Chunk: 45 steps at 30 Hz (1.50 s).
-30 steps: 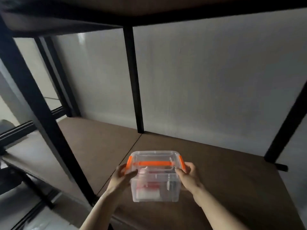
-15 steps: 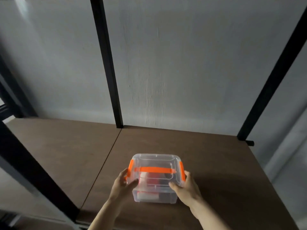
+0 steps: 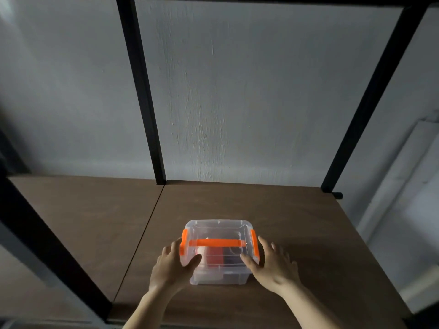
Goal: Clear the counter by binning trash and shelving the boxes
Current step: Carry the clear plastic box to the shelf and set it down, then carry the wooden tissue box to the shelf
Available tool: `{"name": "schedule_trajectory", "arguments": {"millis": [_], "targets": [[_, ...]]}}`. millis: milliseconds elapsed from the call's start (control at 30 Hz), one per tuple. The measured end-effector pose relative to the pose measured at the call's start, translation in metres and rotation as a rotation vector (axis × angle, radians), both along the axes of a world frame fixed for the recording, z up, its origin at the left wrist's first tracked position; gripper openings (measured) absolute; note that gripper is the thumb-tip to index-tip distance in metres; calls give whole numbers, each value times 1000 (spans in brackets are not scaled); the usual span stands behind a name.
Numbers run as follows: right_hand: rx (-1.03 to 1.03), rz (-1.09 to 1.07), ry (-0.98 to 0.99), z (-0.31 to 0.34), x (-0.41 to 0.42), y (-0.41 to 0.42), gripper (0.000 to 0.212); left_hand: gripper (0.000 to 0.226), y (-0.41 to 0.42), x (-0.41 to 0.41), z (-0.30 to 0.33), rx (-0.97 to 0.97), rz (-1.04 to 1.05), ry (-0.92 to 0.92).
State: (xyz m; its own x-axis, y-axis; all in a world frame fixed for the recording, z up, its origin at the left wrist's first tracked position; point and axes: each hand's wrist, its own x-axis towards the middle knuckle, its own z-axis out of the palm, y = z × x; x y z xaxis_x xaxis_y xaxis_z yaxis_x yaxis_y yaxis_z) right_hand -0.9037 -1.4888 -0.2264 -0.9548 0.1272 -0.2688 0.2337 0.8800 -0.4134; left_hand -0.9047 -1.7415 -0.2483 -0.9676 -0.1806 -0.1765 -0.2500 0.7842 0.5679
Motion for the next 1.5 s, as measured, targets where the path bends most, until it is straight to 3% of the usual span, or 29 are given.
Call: {"name": "schedule_trajectory", "arguments": {"millis": [233,467,700,867,1033,1100,1267,1500], "targets": [[240,110,21,42,26,16,105,108,3,13,33,-367,-192,187],[307,177,108,79,69,35,106,125,24,49,86,-532,-378,151],[275,179,185,127,137,70,97,127,57,112,139,-529,-409,215],[229,192,195,150,201,107,93,110,95,182,164,-555,-425,228],[171,163,177,161,251,134,94,122,119,217,181,-544,-473,216],[172,115,186,162,274,150,96,128,135,232,184,-539,-492,230],[184,-21,189,169,332,189,97,115,180,251,193,-500,-590,273],[258,-323,77,166,437,257,97,108,263,281,197,-469,-887,299]]}}
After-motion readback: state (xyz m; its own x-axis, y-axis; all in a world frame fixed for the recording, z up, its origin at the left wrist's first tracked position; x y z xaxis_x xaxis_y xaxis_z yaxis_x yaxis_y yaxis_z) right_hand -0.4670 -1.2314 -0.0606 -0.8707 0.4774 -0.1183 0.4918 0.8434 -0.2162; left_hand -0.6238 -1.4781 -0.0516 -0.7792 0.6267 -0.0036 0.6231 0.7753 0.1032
